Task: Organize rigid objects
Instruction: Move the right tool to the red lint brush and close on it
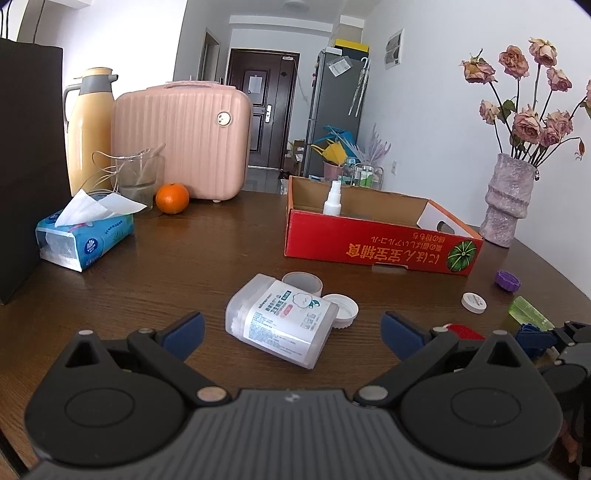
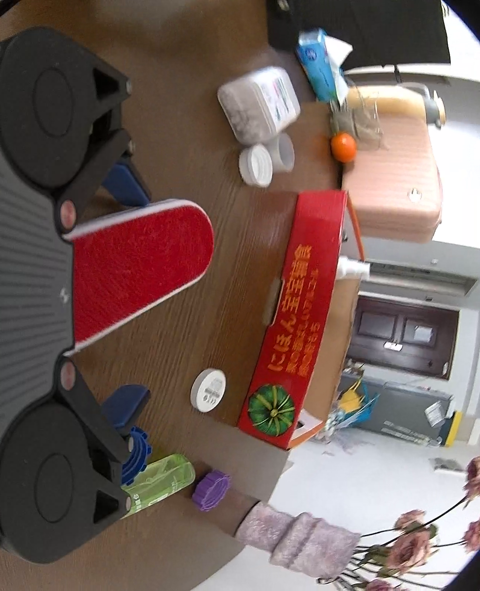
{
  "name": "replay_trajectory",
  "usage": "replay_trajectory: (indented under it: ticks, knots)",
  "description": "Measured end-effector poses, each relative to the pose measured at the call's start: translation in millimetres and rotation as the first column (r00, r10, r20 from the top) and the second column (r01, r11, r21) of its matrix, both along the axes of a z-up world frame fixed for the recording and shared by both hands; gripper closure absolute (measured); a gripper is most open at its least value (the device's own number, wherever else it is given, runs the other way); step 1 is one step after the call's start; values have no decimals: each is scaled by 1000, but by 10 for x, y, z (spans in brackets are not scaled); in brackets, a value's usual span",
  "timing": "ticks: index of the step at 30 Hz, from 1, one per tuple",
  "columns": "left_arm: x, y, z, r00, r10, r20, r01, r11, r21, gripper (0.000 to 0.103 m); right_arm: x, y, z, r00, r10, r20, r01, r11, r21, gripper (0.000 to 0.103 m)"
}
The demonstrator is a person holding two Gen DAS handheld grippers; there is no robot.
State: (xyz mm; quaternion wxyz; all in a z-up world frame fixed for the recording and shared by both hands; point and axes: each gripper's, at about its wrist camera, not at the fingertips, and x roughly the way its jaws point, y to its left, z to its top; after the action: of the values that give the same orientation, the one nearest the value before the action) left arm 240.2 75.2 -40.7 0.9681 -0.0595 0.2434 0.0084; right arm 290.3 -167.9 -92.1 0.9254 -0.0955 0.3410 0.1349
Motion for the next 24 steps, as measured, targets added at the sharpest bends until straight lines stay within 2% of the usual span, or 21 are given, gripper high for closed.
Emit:
replay_trajectory:
  ticks: [4,8,11,13,16,20,24]
  knots:
    - [0,1,-3,1000,-2,-2,2,1000,-2,0,51,-90,-41,998,-38,-55,40,998,45,1]
    - [2,-2,-6,1000,-2,-4,2,1000,-1,0,-26,-143,-42,997,-22,-67,26,998,58,6]
    - [8,-10,-15,1000,-2,-7,2,1000,1,0,-107,-169,-22,997,1,-71,5,997,74,17]
    - [11,-14,-21,1000,-2,-9,2,1000,1,0,-155,-176,-3,997,25,-70,-18,995,100,33]
    - [24,-21,-31,1000,1,-14,0,1000,5,0,-175,-111,23,997,48,-57,-43,994,97,48]
    - [46,-24,-50,1000,7,-23,-7,1000,9,0,-98,-39,42,997,54,-57,-48,994,101,48]
    - [83,-30,-77,999,13,-37,-12,1000,14,0,-37,-42,70,999,39,-29,-34,988,149,48]
